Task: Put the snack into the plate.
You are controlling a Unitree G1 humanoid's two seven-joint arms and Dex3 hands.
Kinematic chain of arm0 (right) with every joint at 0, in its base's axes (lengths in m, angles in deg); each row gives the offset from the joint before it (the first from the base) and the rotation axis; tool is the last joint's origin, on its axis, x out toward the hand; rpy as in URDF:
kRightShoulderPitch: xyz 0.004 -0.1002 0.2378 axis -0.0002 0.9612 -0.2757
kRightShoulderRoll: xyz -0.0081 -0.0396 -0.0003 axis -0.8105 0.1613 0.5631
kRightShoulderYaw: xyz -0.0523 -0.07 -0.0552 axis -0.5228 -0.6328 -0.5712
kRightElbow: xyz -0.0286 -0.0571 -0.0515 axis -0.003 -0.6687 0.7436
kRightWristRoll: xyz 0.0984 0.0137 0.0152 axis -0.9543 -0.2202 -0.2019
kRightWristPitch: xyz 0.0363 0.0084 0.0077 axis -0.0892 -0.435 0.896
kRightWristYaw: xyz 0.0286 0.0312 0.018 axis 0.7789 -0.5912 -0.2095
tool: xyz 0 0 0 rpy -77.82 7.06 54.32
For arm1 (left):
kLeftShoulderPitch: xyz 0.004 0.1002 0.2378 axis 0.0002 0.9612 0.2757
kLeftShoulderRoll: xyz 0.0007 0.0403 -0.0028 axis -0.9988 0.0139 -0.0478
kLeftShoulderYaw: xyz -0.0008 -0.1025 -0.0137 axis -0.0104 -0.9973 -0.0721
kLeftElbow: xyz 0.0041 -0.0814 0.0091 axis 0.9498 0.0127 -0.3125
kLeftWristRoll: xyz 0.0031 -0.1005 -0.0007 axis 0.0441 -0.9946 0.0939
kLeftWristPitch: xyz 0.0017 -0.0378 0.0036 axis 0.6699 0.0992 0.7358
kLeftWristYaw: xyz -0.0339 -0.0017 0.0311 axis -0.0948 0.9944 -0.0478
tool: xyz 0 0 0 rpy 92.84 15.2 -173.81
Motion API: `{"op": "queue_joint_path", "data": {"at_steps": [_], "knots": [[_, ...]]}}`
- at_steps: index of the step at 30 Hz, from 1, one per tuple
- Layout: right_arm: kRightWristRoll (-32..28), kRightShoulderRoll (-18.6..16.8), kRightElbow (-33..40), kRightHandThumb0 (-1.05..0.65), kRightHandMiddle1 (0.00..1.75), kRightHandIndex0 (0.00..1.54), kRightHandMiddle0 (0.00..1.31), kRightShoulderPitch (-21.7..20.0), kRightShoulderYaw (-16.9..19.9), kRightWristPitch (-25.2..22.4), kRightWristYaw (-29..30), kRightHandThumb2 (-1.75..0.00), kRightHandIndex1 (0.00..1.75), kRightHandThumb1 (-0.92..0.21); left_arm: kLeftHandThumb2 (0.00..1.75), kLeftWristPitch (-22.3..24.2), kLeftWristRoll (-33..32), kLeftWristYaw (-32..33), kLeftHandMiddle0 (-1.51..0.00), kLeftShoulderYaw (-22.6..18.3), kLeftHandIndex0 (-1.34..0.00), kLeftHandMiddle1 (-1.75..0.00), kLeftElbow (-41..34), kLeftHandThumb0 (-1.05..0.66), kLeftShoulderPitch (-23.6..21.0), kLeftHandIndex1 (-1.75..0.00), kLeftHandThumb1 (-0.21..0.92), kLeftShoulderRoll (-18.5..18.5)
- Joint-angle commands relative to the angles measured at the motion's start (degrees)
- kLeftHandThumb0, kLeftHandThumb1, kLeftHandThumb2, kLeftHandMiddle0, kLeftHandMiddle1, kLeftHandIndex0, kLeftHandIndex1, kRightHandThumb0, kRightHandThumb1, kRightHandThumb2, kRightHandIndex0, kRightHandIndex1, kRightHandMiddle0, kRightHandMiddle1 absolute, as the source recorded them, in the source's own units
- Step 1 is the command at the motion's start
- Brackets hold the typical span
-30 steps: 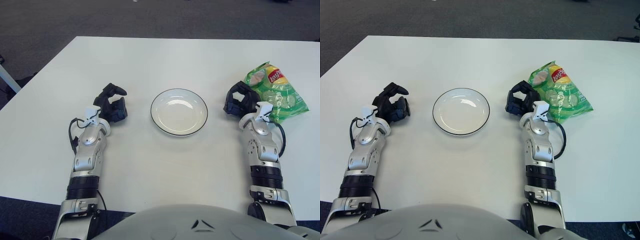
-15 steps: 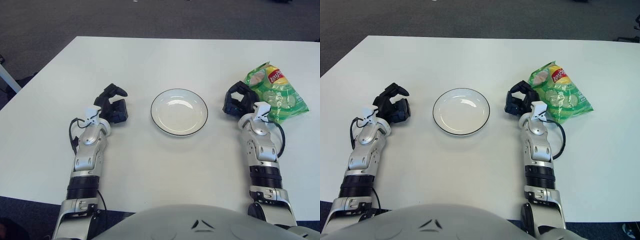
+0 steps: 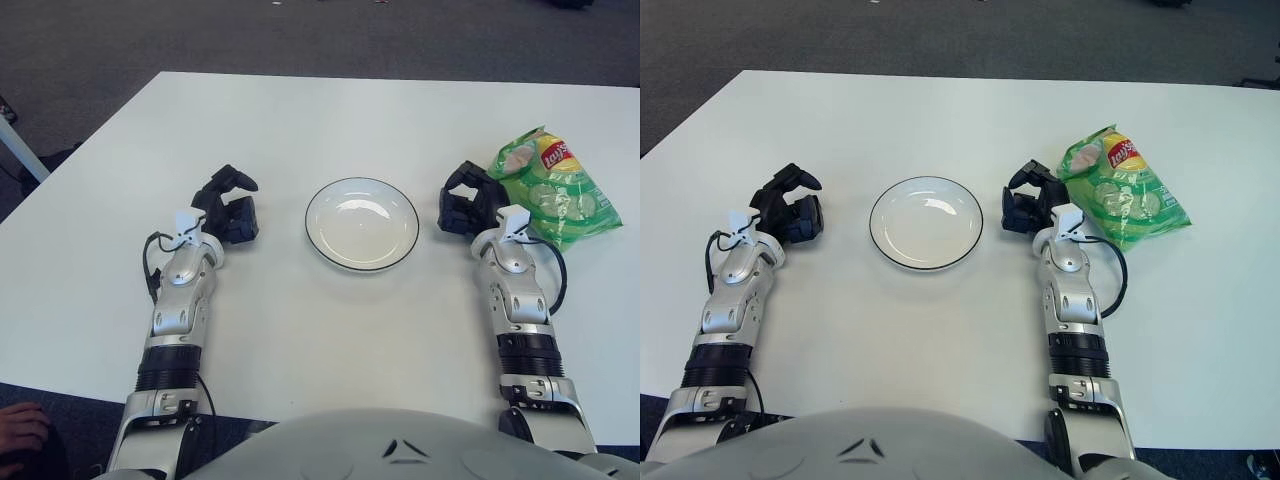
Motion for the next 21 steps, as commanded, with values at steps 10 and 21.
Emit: {"op": "queue_joint_path", "data": {"at_steps": [10, 21], "knots": [[0.52, 1.00, 9.76, -0.49, 1.75, 1.25, 0.63, 4.21, 0.02, -7.03, -1.12, -1.34, 1.75, -0.30, 1.33, -2.45, 1.22, -0.40, -1.16, 0.28, -0.62, -1.75, 7.30, -0.47, 3.09, -1.75, 0.30, 1.78], [3.76, 5.55, 22.96, -0.49, 1.75, 1.24, 0.63, 3.71, -0.13, -14.96, -4.61, -1.34, 1.75, -0.29, 1.23, -2.85, 0.82, -1.36, -1.16, 0.30, -0.55, -1.75, 8.23, -0.45, 2.69, -1.75, 0.38, 2.07]]}}
